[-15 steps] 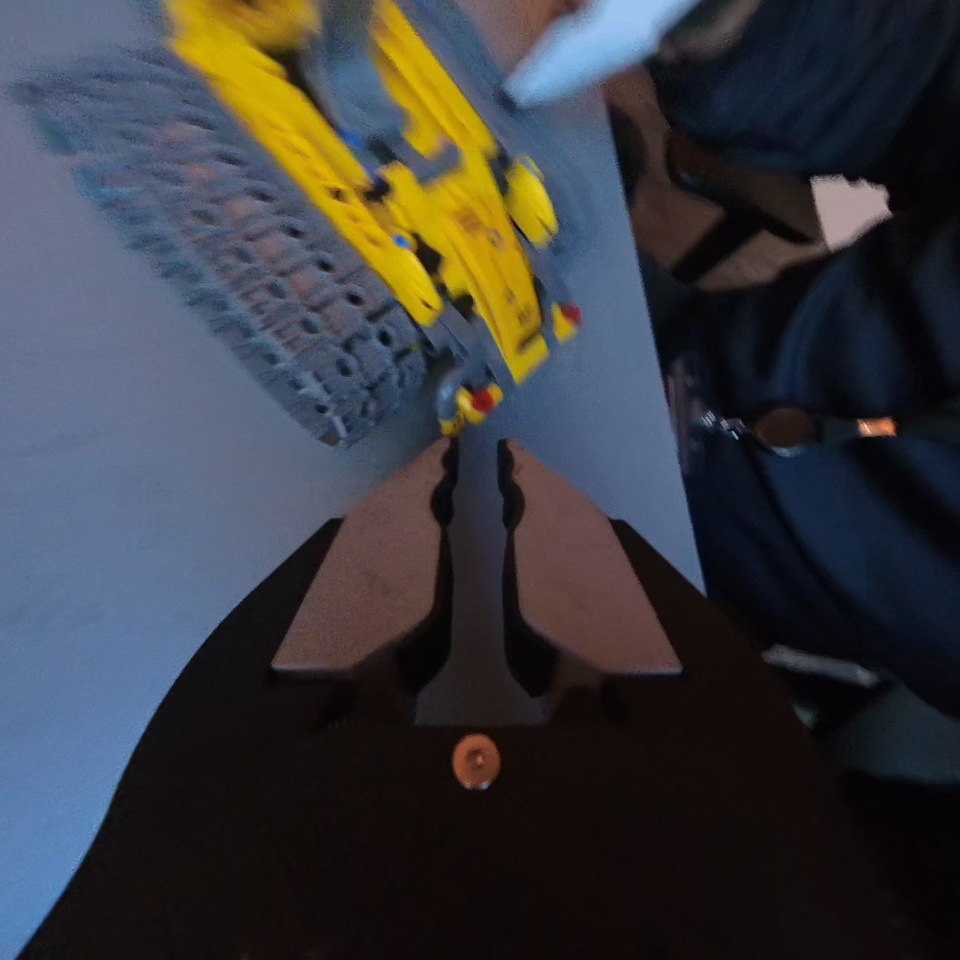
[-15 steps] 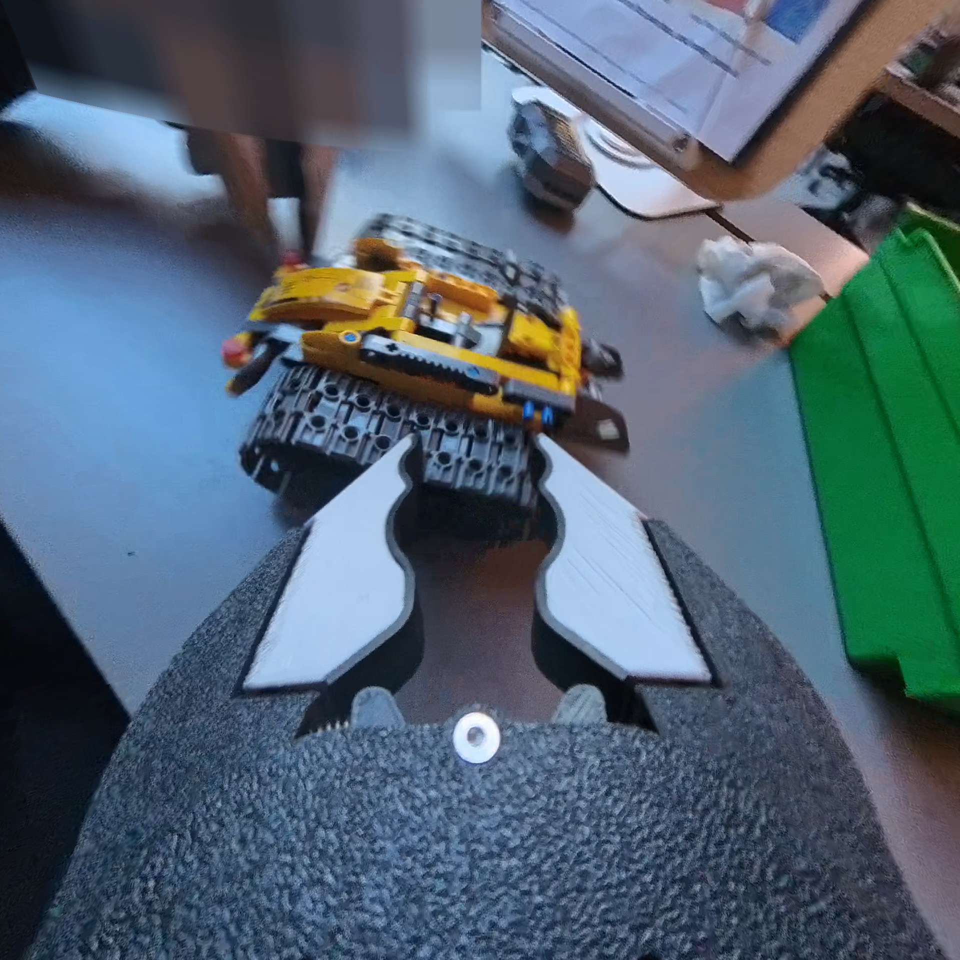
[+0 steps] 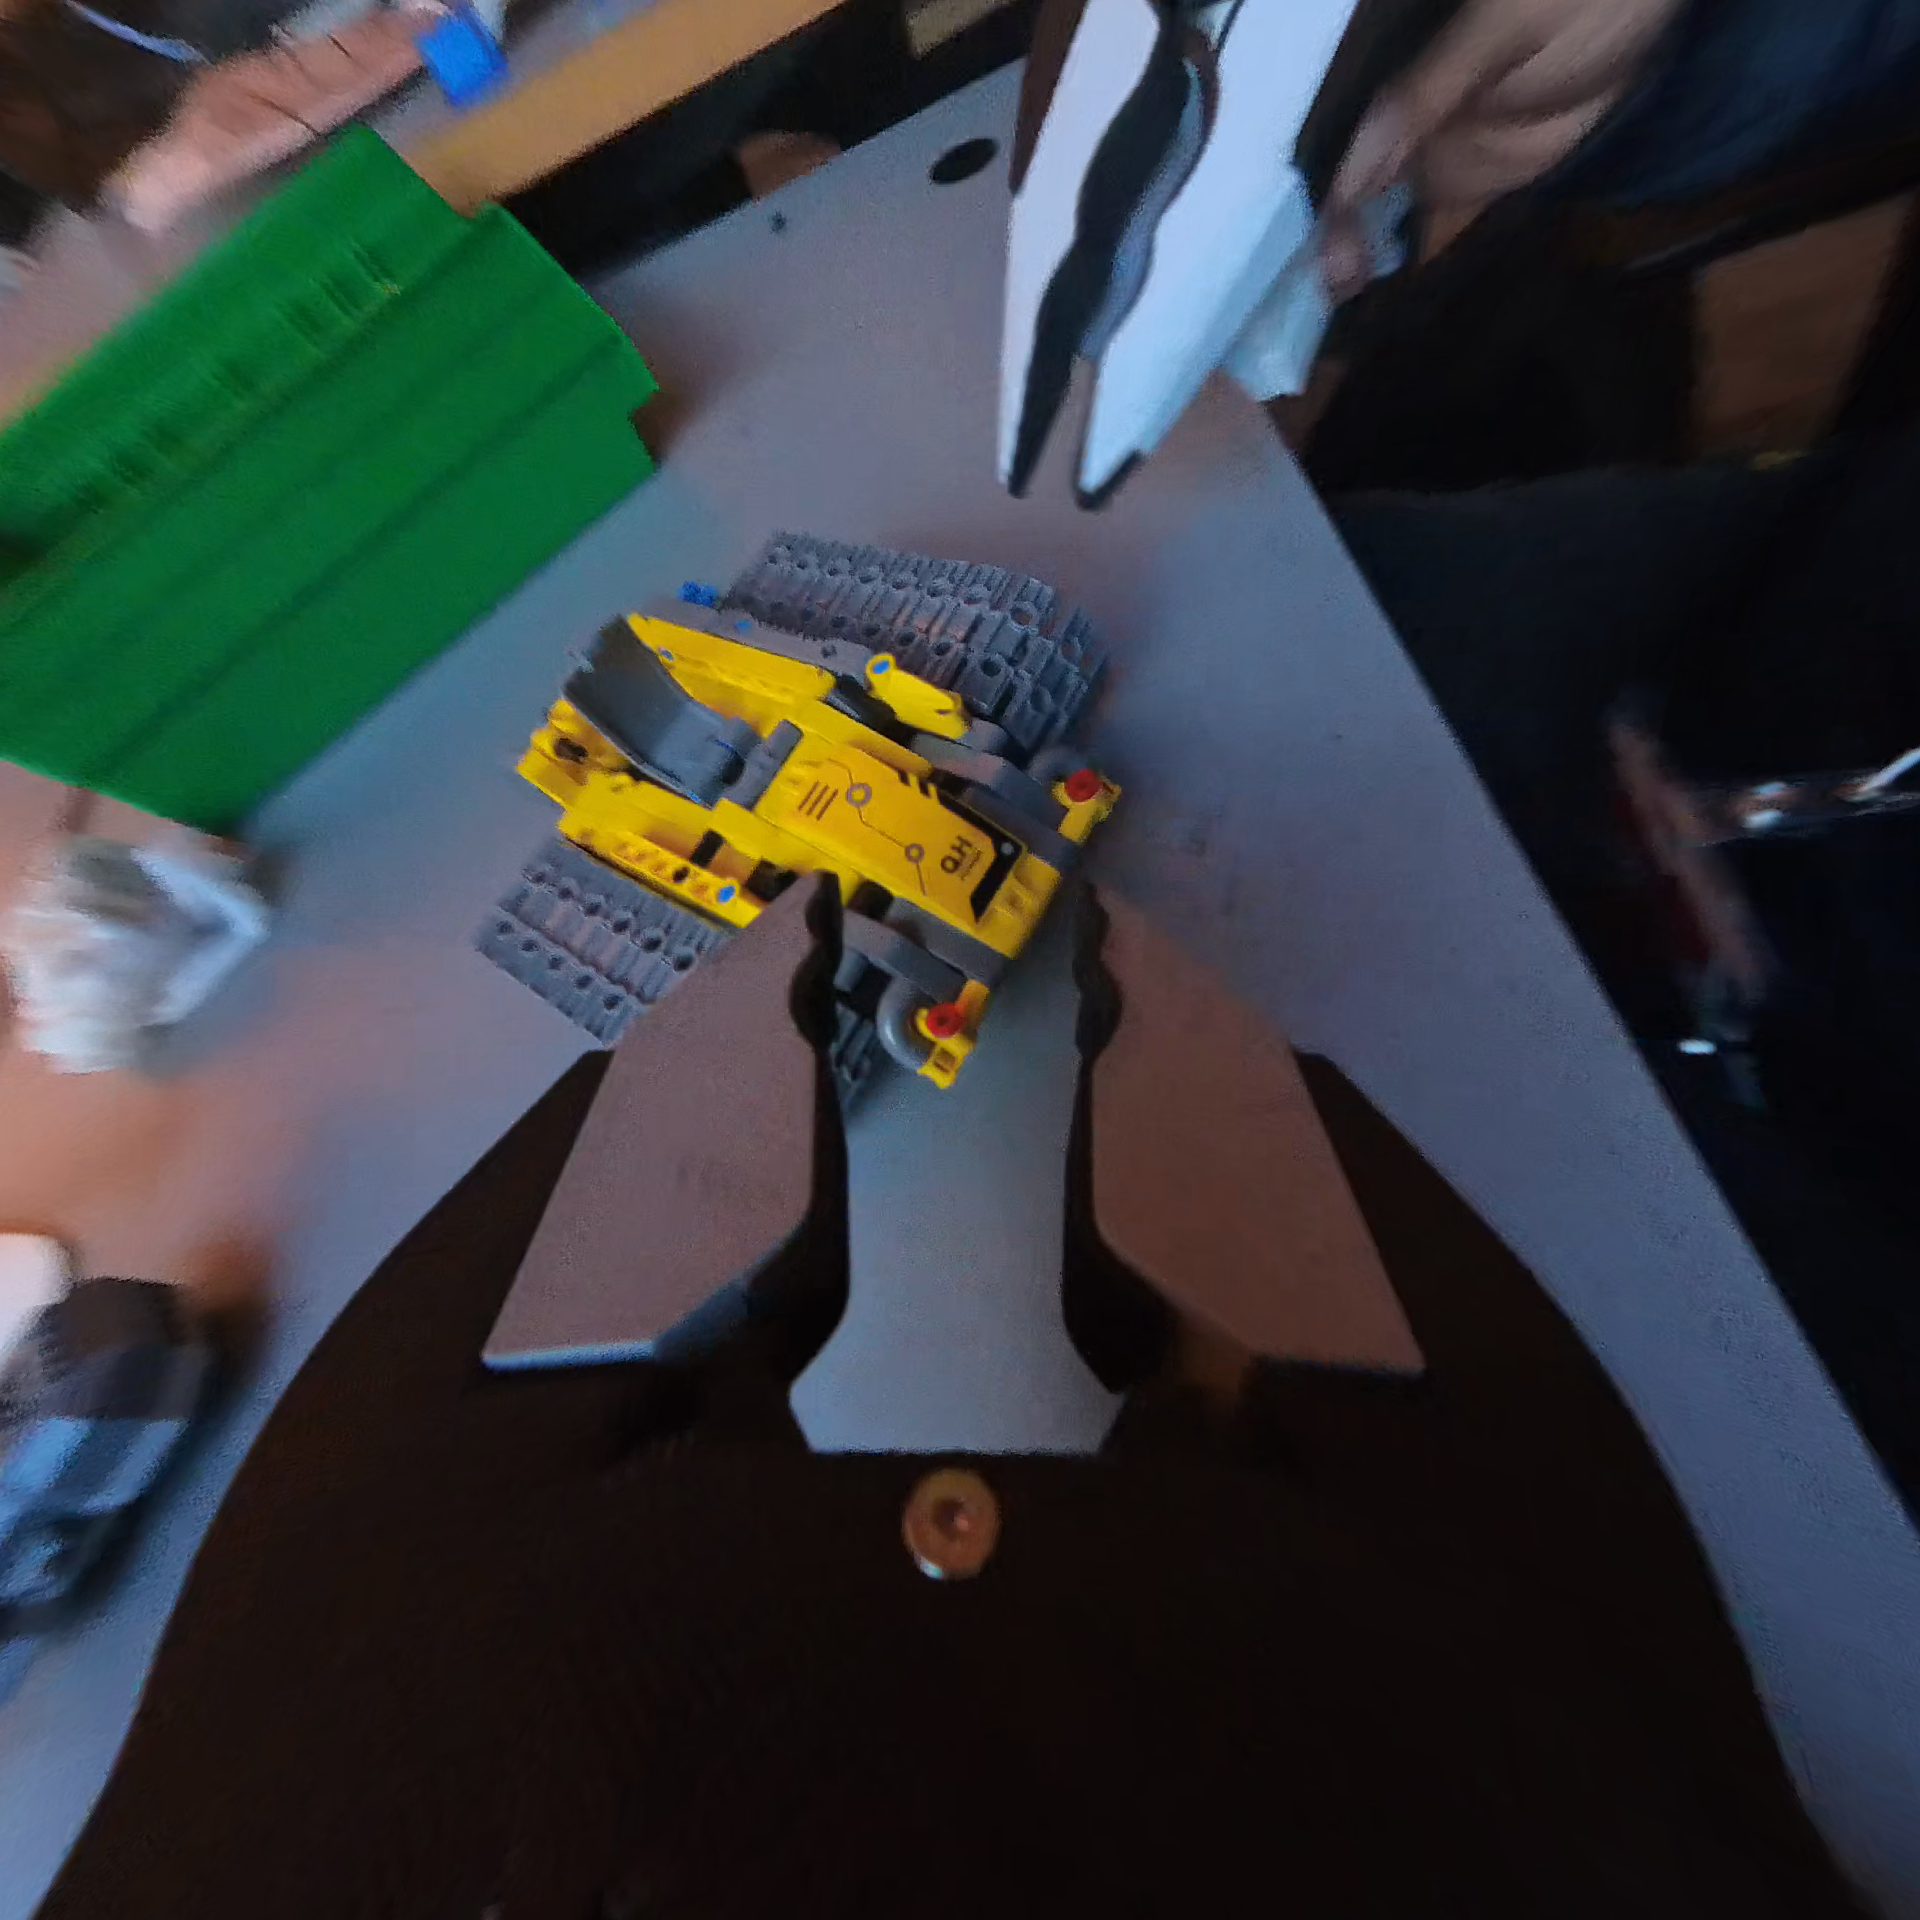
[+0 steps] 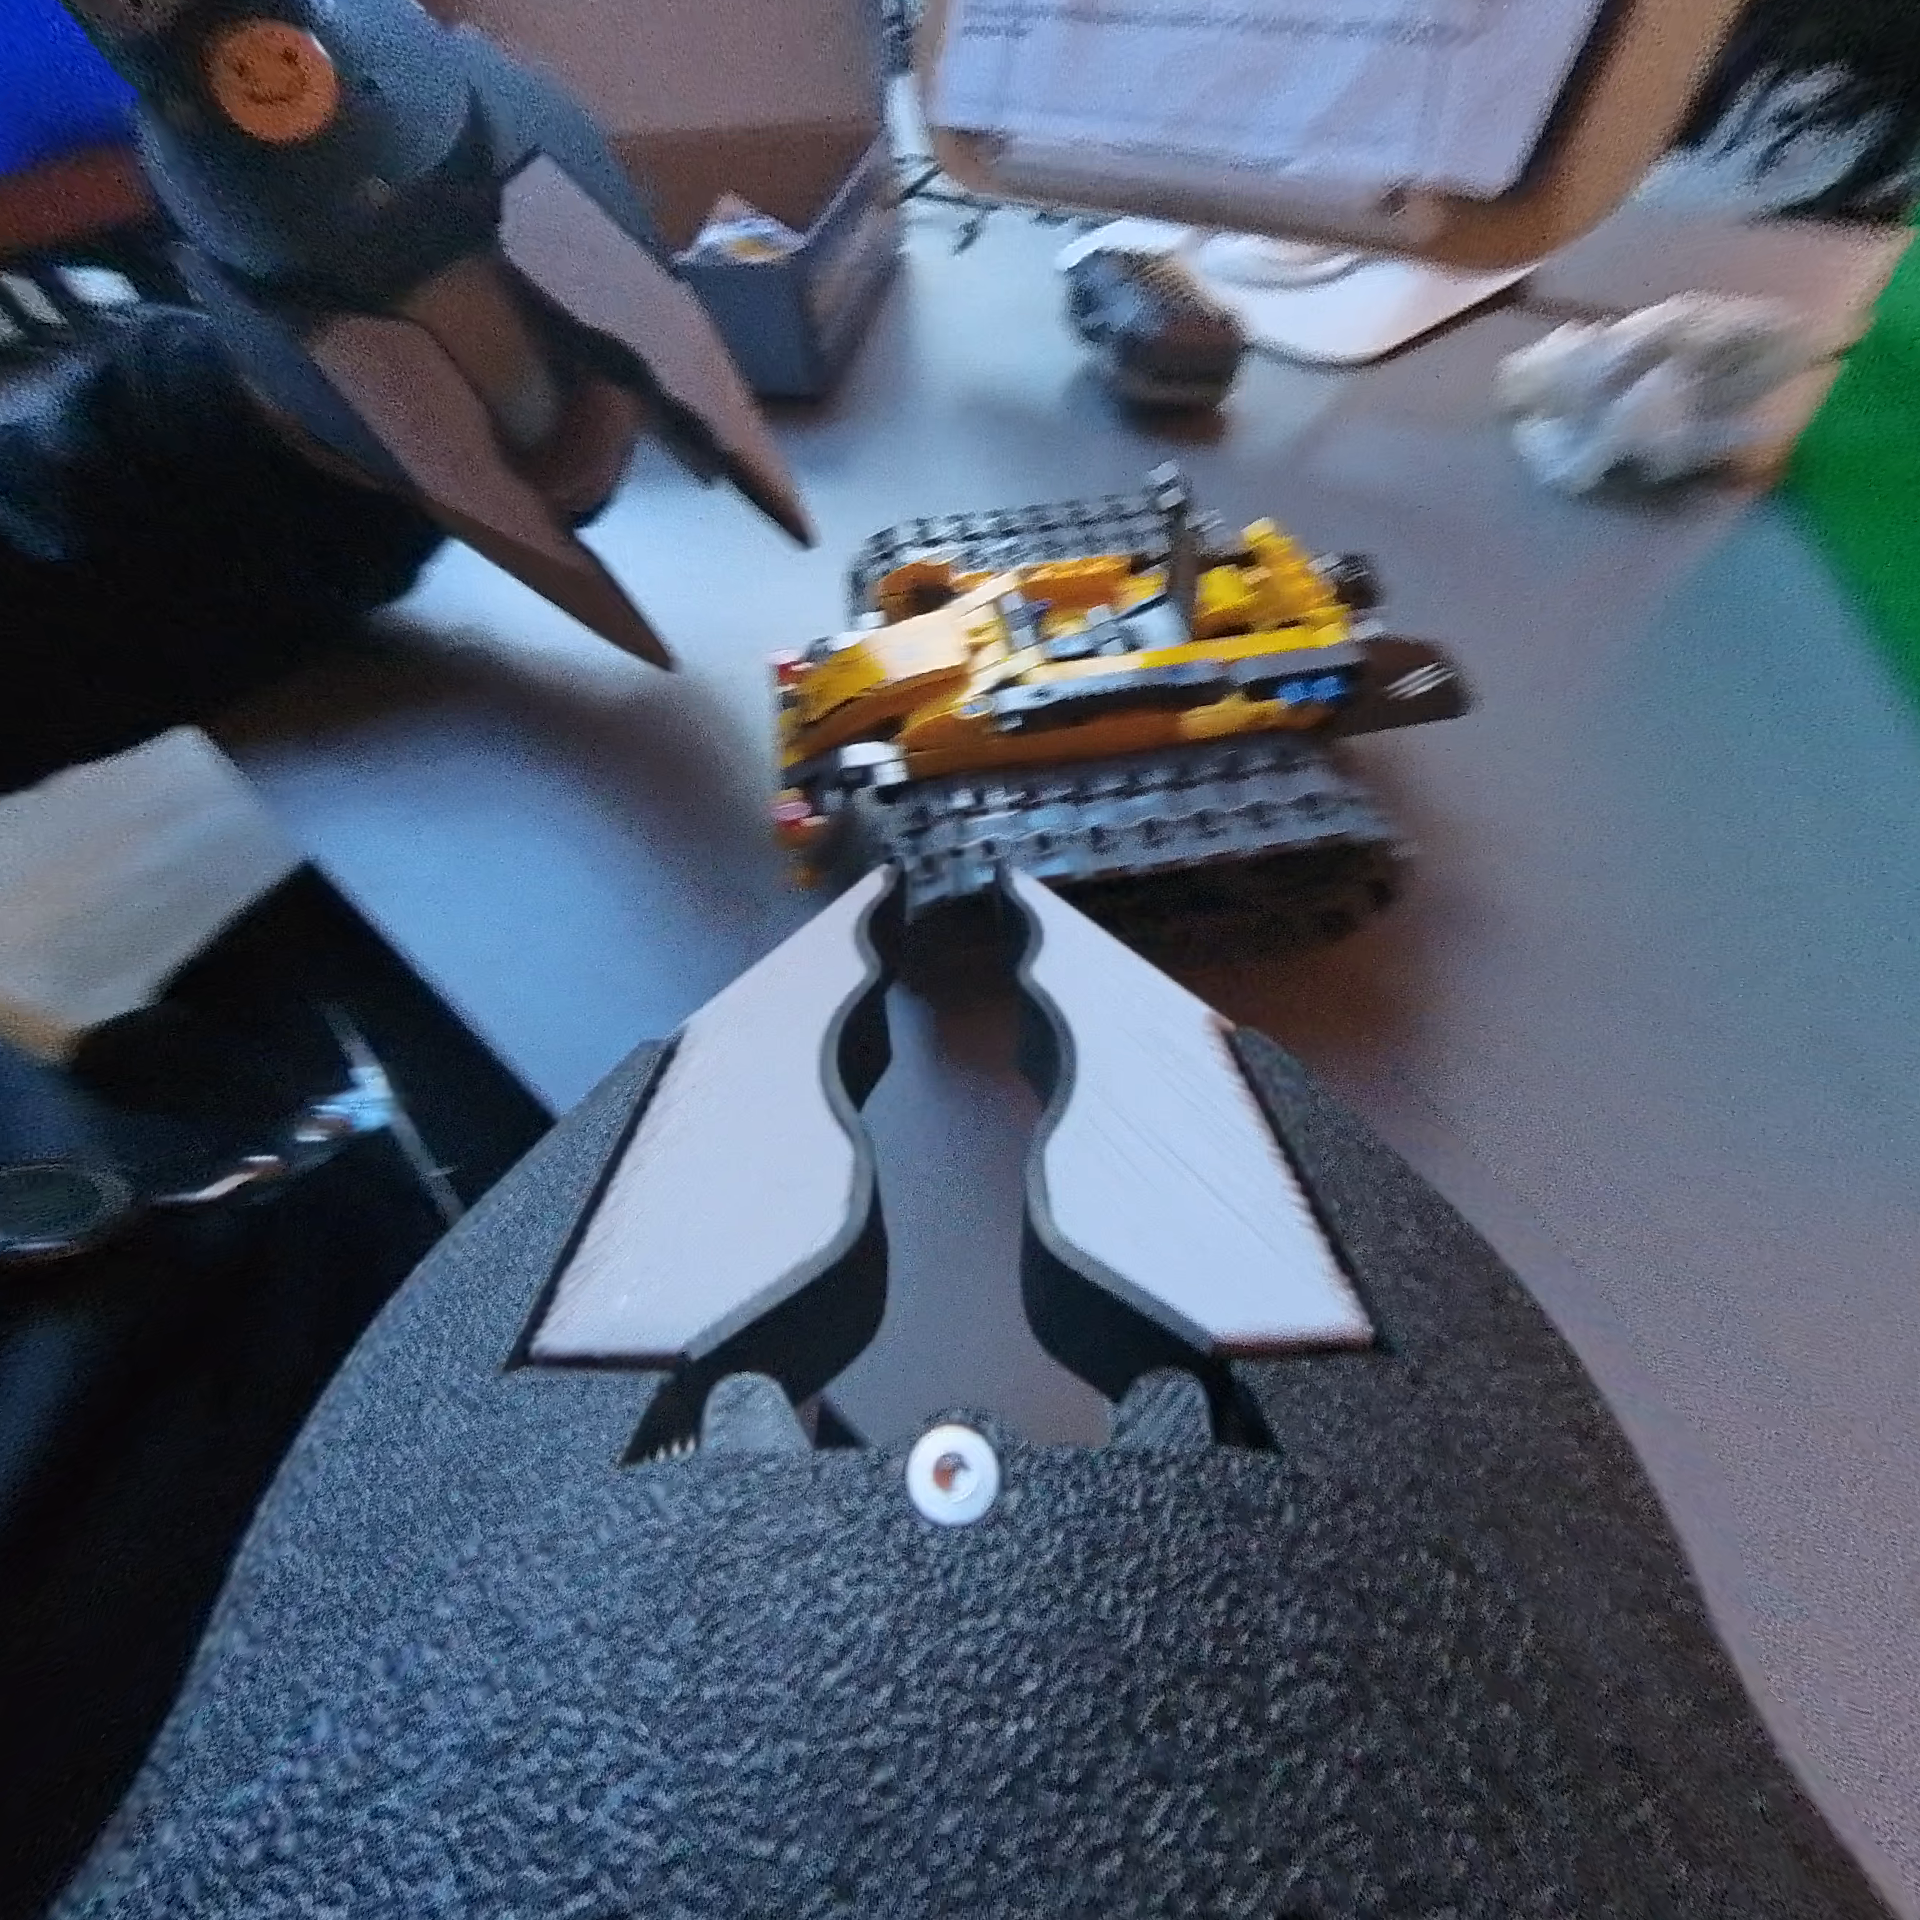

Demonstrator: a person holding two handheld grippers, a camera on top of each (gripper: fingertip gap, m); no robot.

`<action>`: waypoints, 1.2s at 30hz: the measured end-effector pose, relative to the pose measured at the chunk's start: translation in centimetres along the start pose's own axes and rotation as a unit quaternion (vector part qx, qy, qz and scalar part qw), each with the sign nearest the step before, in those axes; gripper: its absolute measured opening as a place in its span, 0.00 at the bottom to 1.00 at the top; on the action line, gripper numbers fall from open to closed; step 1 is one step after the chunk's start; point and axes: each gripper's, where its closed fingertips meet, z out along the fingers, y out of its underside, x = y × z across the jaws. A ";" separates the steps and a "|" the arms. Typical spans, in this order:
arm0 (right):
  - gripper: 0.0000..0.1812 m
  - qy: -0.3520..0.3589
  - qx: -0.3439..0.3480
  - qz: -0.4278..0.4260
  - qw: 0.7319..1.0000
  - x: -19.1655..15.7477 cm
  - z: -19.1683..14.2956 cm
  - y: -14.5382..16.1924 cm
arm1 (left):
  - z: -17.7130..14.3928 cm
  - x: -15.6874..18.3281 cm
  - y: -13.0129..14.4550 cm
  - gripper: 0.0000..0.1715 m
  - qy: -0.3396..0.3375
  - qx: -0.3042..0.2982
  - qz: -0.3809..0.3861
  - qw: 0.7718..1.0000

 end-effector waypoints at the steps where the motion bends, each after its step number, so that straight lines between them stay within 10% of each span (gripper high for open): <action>1: 0.11 -0.023 -0.005 0.022 0.999 -1.1 0.3 0.4 | 0.3 0.3 -0.2 0.24 -0.031 -0.003 0.034 0.999; 10: 0.04 -0.045 -0.036 0.160 0.985 -3.3 4.9 2.8 | 2.8 0.4 2.3 0.23 -0.176 -0.095 0.198 0.960; 19: 0.09 -0.104 0.000 0.216 0.971 -4.0 4.9 1.9 | 4.8 -1.9 1.8 0.25 -0.304 -0.171 0.385 0.854; 29: 0.10 -0.003 0.032 -0.026 0.999 -3.0 2.2 -1.3 | 2.0 -3.0 -2.1 0.15 -0.329 -0.088 0.284 0.896; 36: 0.19 0.155 0.034 -0.285 0.945 -0.8 0.0 -5.4 | 1.3 -4.3 -5.4 0.13 -0.311 -0.076 0.236 0.917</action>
